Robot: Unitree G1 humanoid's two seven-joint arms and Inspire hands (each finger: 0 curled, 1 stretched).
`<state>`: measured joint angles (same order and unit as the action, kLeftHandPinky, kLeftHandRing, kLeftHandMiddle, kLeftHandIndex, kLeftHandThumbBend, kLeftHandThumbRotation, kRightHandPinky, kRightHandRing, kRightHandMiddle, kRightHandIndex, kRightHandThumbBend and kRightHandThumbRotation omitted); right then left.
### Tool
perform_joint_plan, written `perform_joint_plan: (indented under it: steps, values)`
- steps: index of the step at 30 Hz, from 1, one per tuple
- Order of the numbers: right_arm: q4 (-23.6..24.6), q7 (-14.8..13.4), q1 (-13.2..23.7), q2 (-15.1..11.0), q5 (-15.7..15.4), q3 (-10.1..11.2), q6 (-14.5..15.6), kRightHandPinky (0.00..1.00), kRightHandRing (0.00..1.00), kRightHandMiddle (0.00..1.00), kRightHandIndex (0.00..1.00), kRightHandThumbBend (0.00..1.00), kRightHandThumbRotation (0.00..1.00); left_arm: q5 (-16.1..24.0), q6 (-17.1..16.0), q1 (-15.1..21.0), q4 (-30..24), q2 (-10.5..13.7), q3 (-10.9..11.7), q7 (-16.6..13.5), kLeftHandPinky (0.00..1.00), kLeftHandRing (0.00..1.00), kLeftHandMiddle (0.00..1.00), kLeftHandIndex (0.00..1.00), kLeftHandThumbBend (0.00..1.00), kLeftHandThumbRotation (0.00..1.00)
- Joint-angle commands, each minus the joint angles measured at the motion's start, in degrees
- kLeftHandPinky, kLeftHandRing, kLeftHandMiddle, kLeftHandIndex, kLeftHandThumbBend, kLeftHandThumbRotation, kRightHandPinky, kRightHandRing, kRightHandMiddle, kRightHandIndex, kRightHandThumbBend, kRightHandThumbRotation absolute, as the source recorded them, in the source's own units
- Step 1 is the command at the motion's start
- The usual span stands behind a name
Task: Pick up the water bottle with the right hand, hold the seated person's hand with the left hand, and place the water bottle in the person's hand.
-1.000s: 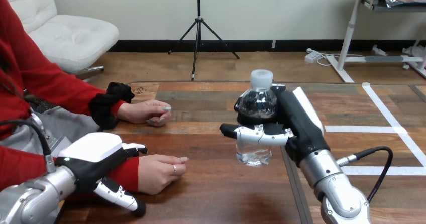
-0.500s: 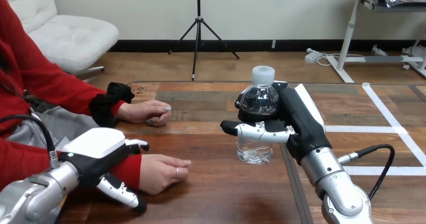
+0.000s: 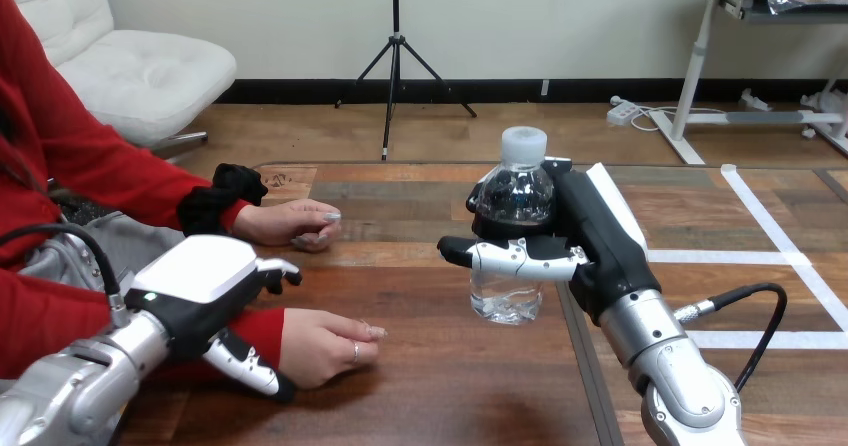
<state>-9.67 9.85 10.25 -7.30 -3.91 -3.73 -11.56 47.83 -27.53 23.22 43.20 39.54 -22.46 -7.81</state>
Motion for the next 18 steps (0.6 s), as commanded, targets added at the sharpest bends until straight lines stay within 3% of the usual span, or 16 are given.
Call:
perform_joint_plan:
  steps: [1, 4, 7, 18]
  values:
    - [5.3, -0.1, 1.7, -0.2, 1.4, 1.1, 0.2, 0.25, 0.3, 0.36, 0.39, 0.88, 0.0, 2.6, 3.9, 1.6, 0.7, -1.6, -2.2, -1.3, 0.52, 0.59, 0.65, 0.71, 1.0, 0.17]
    - [5.5, 0.1, 1.6, -0.3, 1.7, 1.2, 0.0, 0.25, 0.3, 0.36, 0.39, 0.88, 0.0, 2.4, 4.2, 1.4, -0.3, -2.0, -2.1, -1.9, 0.48, 0.55, 0.61, 0.67, 0.99, 0.1]
    - [6.0, 0.2, 1.4, -0.4, 1.8, 1.2, -0.1, 0.25, 0.3, 0.36, 0.39, 0.88, 0.0, 0.4, 4.1, 0.7, -2.3, -2.0, -1.3, -0.2, 0.43, 0.49, 0.56, 0.61, 0.97, 0.04]
    - [7.7, 0.1, 0.9, -0.7, 1.7, 1.2, 0.5, 0.25, 0.3, 0.37, 0.39, 0.88, 0.0, -0.8, 5.3, -0.5, -6.0, -1.9, -0.4, 1.7, 0.34, 0.39, 0.46, 0.5, 0.97, 0.0]
